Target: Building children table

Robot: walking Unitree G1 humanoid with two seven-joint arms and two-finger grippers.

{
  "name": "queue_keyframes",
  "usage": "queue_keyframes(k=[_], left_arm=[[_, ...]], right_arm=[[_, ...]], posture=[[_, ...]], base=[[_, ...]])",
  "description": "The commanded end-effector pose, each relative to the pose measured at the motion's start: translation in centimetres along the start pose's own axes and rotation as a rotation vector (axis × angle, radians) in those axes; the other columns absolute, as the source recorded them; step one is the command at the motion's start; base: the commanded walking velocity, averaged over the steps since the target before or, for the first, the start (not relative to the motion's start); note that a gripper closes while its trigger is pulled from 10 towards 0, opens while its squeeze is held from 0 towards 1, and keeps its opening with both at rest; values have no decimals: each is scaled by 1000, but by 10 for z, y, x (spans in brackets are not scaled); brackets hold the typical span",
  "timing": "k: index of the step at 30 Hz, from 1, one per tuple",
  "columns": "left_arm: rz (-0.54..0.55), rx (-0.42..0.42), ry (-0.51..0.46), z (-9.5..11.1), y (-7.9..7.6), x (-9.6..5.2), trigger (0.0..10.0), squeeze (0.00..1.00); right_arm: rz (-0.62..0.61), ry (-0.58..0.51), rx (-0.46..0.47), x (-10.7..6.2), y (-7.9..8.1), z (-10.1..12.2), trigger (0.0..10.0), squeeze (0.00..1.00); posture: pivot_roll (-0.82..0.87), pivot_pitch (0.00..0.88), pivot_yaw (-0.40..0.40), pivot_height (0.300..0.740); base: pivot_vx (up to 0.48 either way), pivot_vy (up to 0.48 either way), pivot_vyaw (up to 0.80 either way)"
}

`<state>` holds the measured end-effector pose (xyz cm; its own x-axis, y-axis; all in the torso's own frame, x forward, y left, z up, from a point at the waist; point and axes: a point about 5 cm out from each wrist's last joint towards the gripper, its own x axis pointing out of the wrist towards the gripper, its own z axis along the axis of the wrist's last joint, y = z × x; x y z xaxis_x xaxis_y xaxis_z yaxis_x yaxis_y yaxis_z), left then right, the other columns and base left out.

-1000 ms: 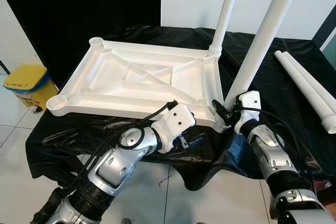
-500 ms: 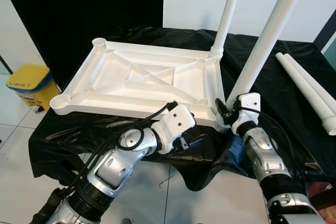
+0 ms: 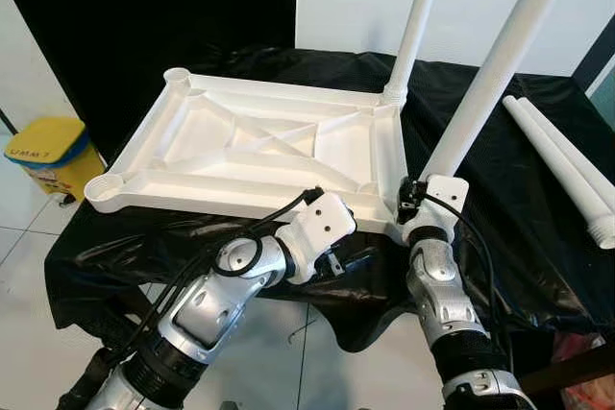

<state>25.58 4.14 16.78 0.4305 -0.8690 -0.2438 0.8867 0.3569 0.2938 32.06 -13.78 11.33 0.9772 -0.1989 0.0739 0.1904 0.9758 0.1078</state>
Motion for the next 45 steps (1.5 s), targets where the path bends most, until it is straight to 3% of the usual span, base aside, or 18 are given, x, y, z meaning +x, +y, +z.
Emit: queue_keyframes(k=[1,17,18,24,31,34,35,45], left_arm=[[-14,-7,3,0,-2,0,10000,0],[0,-10,-1,2,0,1,10000,0],[2,-10,-1,2,0,1,10000,0],[5,-10,-1,2,1,1,10000,0],[13,-9,1,2,3,0,10000,0],[13,-8,1,2,3,0,10000,0],[14,-7,3,2,4,-1,10000,0],[16,-5,8,2,5,-2,10000,0]], right_arm=[[-10,88,2,-7,-3,-18,10000,0],[-16,41,-21,-7,-4,-10,10000,12],[-7,31,-27,-6,-7,-8,10000,1000],[16,17,-35,-5,-10,-6,10000,1000],[281,-6,-75,-5,-12,1,10000,1000],[331,-9,-83,-5,-14,3,10000,1000],[391,-11,-99,-3,-18,4,10000,0],[608,-9,-222,7,-30,10,10000,0]], posture=[[31,95,-86,740],[31,97,-87,740],[31,97,-89,740],[30,99,-90,740],[30,99,-89,740],[31,99,-88,740],[35,99,-87,740],[44,97,-82,740]], base=[[0,0,0],[0,0,0],[0,0,0],[0,0,0],[0,0,0],[0,0,0],[0,0,0],[0,0,0]])
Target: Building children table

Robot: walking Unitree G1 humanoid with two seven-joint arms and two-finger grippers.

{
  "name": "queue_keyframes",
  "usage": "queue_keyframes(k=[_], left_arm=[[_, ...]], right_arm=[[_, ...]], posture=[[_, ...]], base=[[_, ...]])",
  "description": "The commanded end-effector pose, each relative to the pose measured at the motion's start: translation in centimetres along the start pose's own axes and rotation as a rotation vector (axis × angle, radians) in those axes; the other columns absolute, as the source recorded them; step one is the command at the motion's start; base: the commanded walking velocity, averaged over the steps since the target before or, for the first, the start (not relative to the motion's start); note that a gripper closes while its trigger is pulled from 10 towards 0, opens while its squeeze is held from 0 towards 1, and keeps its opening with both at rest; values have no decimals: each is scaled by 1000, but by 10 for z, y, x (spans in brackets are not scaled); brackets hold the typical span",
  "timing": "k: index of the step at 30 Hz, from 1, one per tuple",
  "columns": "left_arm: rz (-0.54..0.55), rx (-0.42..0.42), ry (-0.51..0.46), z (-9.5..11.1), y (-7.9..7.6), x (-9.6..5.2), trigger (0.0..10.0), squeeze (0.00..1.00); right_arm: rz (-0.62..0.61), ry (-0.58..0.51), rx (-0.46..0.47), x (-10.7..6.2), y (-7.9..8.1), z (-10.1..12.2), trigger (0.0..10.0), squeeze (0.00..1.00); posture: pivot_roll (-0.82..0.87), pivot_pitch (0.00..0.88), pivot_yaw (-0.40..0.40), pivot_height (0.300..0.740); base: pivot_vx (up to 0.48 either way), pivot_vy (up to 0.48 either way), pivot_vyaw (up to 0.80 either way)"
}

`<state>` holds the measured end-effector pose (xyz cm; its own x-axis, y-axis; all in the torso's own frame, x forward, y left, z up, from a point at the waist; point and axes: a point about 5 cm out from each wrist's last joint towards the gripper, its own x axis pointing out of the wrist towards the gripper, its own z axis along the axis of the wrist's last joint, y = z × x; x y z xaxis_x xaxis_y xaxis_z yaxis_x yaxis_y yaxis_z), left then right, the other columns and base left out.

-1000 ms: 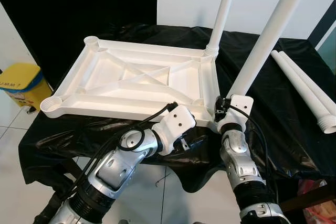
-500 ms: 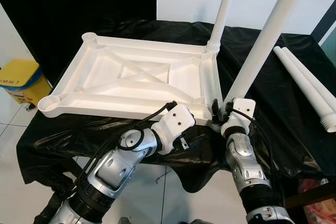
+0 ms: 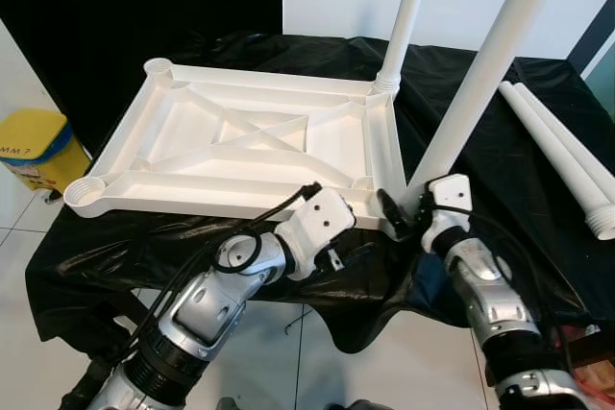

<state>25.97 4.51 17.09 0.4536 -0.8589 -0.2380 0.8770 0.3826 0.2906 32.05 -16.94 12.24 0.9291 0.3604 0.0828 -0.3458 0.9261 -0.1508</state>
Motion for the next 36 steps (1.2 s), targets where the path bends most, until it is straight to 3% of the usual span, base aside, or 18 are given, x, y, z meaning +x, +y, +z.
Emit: queue_keyframes(k=[1,7,8,9,10,11,20,21,23,24,36], left_arm=[[-10,6,6,1,0,0,10000,0],[-15,6,7,0,-2,1,10000,0],[-17,-6,6,-1,-4,3,10000,0],[-19,-14,6,-3,-5,5,10000,0],[-19,-14,6,-3,-5,5,10000,0],[-19,-25,3,-4,-7,6,10000,0],[-8,-23,0,-5,-8,7,10000,0],[-8,-23,0,-5,-7,6,10000,0],[-7,-23,0,-5,-7,6,10000,0],[-8,-21,0,-5,-7,6,10000,0],[-12,-10,-5,-3,-6,7,10000,0]], right_arm=[[39,11,-10,0,0,-2,10000,0],[91,13,-31,6,-4,1,10000,0],[104,19,-30,7,-4,1,8471,0],[113,26,-30,7,-4,-1,2196,0],[113,26,-30,7,-4,-1,2196,0],[123,32,-20,6,-3,-2,0,0],[116,51,12,1,-3,-10,0,0],[114,51,17,1,-3,-11,2392,0],[114,51,21,1,-3,-11,2392,0],[99,50,34,0,-3,-12,10000,0],[-120,114,87,-1,3,-23,10000,0]], posture=[[44,97,-82,740],[42,94,-84,740],[44,95,-89,740],[44,95,-89,740],[44,95,-89,740],[44,98,-89,740],[42,107,-87,740],[41,108,-85,740],[41,108,-85,740],[39,106,-84,740],[38,96,-86,740]], base=[[0,0,0],[0,0,0],[0,0,0],[0,0,0],[0,0,0],[0,0,0],[0,0,0],[0,0,0],[0,0,0],[0,0,0],[0,0,0]])
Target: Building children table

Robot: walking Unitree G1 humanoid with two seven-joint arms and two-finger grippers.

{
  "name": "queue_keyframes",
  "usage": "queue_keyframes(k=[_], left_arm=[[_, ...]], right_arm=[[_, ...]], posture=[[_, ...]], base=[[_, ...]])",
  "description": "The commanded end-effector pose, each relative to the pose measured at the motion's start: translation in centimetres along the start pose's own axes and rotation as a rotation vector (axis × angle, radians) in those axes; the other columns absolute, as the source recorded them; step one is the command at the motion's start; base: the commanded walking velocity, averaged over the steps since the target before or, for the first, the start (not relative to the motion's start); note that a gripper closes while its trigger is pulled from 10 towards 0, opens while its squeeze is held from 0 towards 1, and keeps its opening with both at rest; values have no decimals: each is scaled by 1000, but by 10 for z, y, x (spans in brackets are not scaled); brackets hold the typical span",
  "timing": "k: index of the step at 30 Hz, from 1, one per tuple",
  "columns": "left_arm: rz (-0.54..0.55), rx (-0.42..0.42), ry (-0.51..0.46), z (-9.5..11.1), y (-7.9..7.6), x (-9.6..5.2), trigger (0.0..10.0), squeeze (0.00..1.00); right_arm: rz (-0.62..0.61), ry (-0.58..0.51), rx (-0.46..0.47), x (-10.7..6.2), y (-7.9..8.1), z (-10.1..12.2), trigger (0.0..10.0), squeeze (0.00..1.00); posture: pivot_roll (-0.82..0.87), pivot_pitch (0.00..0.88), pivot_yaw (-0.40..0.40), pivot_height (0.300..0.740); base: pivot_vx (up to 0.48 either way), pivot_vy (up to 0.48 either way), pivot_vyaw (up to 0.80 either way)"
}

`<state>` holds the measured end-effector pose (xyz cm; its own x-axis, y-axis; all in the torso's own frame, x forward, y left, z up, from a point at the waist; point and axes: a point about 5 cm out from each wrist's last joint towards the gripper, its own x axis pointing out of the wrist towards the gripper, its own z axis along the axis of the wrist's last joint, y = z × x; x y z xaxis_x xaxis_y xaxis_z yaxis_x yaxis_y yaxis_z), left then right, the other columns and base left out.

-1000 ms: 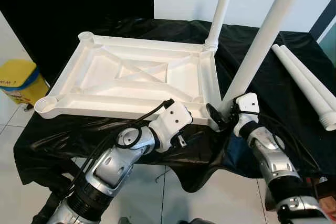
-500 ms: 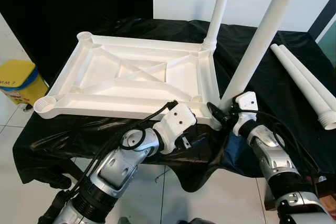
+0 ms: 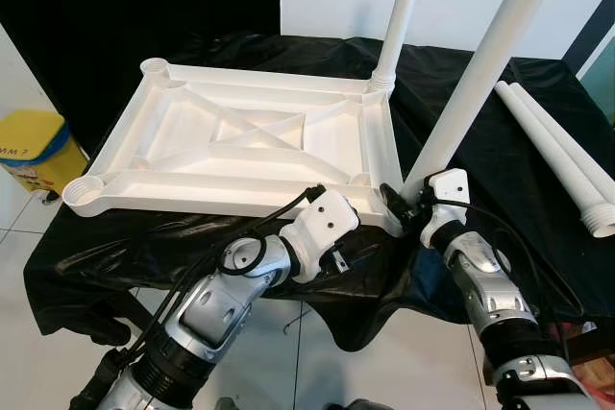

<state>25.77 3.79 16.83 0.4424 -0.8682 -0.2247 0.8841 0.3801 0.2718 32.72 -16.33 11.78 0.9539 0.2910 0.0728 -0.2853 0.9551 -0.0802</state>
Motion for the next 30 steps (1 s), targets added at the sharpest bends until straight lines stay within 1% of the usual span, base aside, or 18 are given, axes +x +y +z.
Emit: queue_keyframes(k=[1,2,3,6,7,9,10,11,13,15,16,17,18,23,30], left_arm=[[-2,9,12,-3,-1,1,10000,0],[-2,9,12,-3,-1,1,10000,0],[-2,9,11,-3,-1,1,10000,0],[-4,13,10,-3,-1,1,10000,0],[-5,14,10,-3,-1,1,10000,0],[-5,14,10,-3,-1,1,10000,0],[-5,15,10,-3,-1,2,10000,0],[-5,15,10,-3,-1,2,10000,0],[-6,17,10,-2,-1,2,10000,0],[-6,17,10,-2,-1,2,10000,0],[-6,17,9,-2,-1,2,10000,0],[-6,17,9,-2,-1,2,10000,0],[-7,19,9,-2,-1,1,10000,0],[-3,22,12,-2,0,0,10000,0],[6,20,14,-2,-1,-1,10000,0]], right_arm=[[-107,110,35,-9,0,-22,10000,0],[-107,110,35,-9,0,-22,10000,0],[-156,121,55,-9,2,-25,10000,0],[-323,162,76,-11,10,-33,10000,0],[-350,169,78,-12,11,-35,10000,0],[-350,169,78,-12,11,-35,10000,0],[-395,177,88,-12,13,-36,10000,0],[-395,177,88,-12,13,-36,10000,0],[-461,168,113,-11,20,-35,10000,0],[-461,168,113,-11,20,-35,10000,0],[-450,154,128,-9,26,-33,10000,0],[-450,154,128,-9,26,-33,10000,0],[-431,136,132,-8,29,-29,10000,0],[-405,109,138,-5,32,-24,10000,0],[-396,84,123,-2,34,-18,10000,0]], posture=[[38,95,-86,740],[38,95,-86,740],[40,92,-87,740],[40,88,-87,740],[40,88,-87,740],[40,88,-87,740],[40,88,-87,740],[40,88,-87,740],[41,85,-87,740],[41,85,-87,740],[43,85,-82,740],[43,85,-82,740],[43,86,-81,740],[52,90,-89,740],[56,95,-96,740]], base=[[0,0,0],[0,0,0],[0,0,0],[0,0,0],[0,0,0],[0,0,0],[0,0,0],[0,0,0],[0,0,0],[0,0,0],[0,0,0],[0,0,0],[0,0,0],[0,0,0],[0,0,0]])
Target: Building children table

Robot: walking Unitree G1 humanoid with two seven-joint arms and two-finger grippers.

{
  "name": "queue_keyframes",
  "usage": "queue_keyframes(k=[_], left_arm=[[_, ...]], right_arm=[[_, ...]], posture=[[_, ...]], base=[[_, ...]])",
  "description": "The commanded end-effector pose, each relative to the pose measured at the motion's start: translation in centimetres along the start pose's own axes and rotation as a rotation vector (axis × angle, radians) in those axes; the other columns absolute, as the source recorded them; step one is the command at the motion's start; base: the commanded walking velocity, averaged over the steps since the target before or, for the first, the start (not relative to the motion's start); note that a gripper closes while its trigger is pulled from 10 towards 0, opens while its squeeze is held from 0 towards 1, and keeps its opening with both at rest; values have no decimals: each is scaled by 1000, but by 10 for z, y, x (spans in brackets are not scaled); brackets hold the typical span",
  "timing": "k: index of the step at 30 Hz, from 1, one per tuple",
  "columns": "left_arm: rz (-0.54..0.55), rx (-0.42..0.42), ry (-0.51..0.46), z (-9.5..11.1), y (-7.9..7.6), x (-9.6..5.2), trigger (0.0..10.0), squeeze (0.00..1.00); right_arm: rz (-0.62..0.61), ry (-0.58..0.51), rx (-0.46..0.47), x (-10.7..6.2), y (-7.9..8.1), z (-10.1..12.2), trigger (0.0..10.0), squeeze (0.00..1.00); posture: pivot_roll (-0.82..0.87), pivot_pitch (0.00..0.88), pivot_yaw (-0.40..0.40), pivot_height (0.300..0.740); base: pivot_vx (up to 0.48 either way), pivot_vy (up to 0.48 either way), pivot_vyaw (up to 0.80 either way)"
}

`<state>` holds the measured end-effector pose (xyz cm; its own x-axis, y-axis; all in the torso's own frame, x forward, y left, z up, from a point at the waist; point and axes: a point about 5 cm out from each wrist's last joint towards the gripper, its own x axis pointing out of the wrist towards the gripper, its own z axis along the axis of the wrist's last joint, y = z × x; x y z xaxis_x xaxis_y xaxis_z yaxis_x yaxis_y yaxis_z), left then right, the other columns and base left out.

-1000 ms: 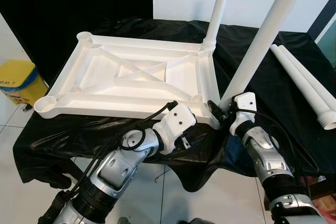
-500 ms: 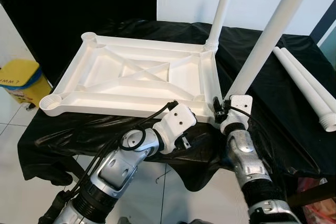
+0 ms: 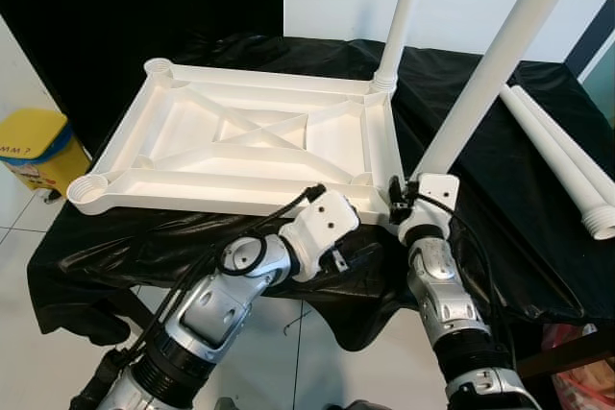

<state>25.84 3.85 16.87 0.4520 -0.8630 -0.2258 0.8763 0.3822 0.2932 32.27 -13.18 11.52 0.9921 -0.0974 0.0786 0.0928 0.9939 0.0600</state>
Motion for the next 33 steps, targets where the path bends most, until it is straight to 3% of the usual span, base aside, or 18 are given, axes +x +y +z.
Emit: queue_keyframes(k=[1,4,5,11,18,19,20,21,22,33], left_arm=[[-5,-1,9,-2,-2,0,10000,0],[-4,-1,10,-2,-2,0,10000,0],[0,-2,10,-2,-2,0,10000,0],[7,-4,11,-2,-2,-1,10000,0],[8,1,12,-2,1,-1,10000,0],[6,4,12,-1,2,0,10000,0],[5,5,11,-1,2,0,10000,0],[5,5,11,-1,2,0,10000,0],[3,7,11,-1,3,0,10000,0],[-4,13,6,1,3,0,10000,0]], right_arm=[[-8,86,-3,-7,-2,-18,10000,0],[-7,83,-6,-7,-2,-17,10000,0],[5,65,-5,-6,-4,-14,10000,1000],[58,19,0,-6,-9,-7,10000,1000],[270,-28,-30,-7,-20,3,10000,1000],[330,-31,-47,-7,-22,5,10000,722],[377,-30,-62,-6,-24,6,10000,110],[377,-30,-62,-6,-24,6,10000,110],[408,-36,-79,-5,-26,8,10000,0],[553,-55,-146,11,-24,21,10000,0]], posture=[[56,95,-96,740],[56,95,-96,740],[57,99,-98,740],[55,102,-97,740],[48,100,-84,740],[46,99,-81,740],[46,99,-81,740],[46,99,-81,740],[43,98,-78,740],[50,98,-78,740]], base=[[0,0,0],[0,0,0],[0,0,0],[0,0,0],[0,0,0],[0,0,0],[0,0,0],[0,0,0],[0,0,0],[0,0,0]])
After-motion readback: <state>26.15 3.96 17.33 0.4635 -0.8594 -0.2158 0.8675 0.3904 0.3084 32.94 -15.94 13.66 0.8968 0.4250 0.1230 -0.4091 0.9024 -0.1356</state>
